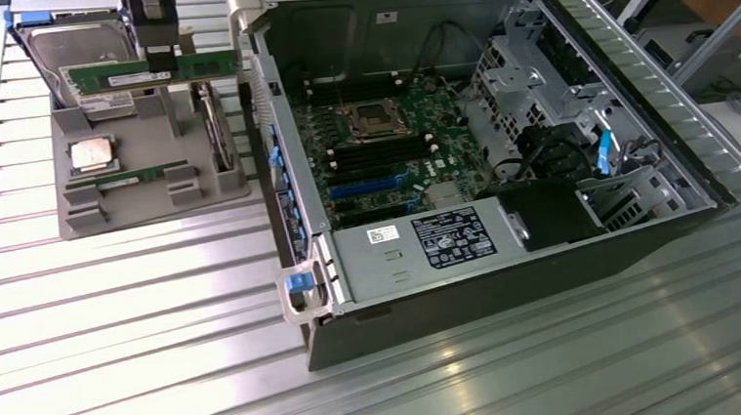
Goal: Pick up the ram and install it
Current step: 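Pick up the ram and move it above insertion slot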
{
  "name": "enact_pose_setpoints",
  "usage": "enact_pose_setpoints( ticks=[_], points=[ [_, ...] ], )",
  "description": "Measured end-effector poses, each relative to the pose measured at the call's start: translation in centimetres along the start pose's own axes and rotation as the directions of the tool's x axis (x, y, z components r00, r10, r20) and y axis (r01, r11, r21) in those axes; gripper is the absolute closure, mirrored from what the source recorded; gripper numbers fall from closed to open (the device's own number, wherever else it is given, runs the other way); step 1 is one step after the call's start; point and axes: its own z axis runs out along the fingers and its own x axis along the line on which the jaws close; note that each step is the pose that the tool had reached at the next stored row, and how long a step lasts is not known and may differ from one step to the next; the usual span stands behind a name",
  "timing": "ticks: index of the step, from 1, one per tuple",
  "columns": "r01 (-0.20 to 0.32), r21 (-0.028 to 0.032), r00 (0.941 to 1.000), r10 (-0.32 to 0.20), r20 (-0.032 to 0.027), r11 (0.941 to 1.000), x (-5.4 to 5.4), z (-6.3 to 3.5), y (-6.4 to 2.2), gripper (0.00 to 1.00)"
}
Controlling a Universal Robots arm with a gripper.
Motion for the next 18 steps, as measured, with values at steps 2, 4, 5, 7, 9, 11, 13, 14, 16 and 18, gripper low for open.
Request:
enact_pose_setpoints(
  ticks=[2,4,5,7,9,11,13,14,16,18],
  points=[
    [0.0,-0.0003,1.0,0.0,0.0,1.0,0.0,-0.01,-0.14,0.87],
    [0.0,-0.0007,1.0,0.0,0.0,1.0,0.0,-0.02,-0.33,0.87],
    [0.0,-0.0008,1.0,0.0,0.0,1.0,0.0,-0.03,-0.4,0.87],
    [0.0,-0.0011,1.0,0.0,0.0001,1.0,0.0,-0.04,-0.53,0.87],
    [0.0,-0.0015,1.0,0.0,0.0,1.0,0.1,-0.05,-0.69,0.87],
    [0.0,-0.0018,1.0,0.0,0.0001,1.0,0.1,-0.06,-0.86,0.87],
    [0.0,-0.0024,1.0,0.0,0.0001,1.0,0.1,-0.08,-1.09,0.87],
    [0.0,-0.0025,1.0,0.0,0.0002,1.0,0.1,-0.08,-1.17,0.87],
    [0.0,-0.0029,1.0,0.0,0.0002,1.0,0.1,-0.1,-1.36,0.87],
    [0.0,-0.0031,1.0,0.0,0.0002,1.0,0.1,-0.1,-1.48,0.87]
  ],
)
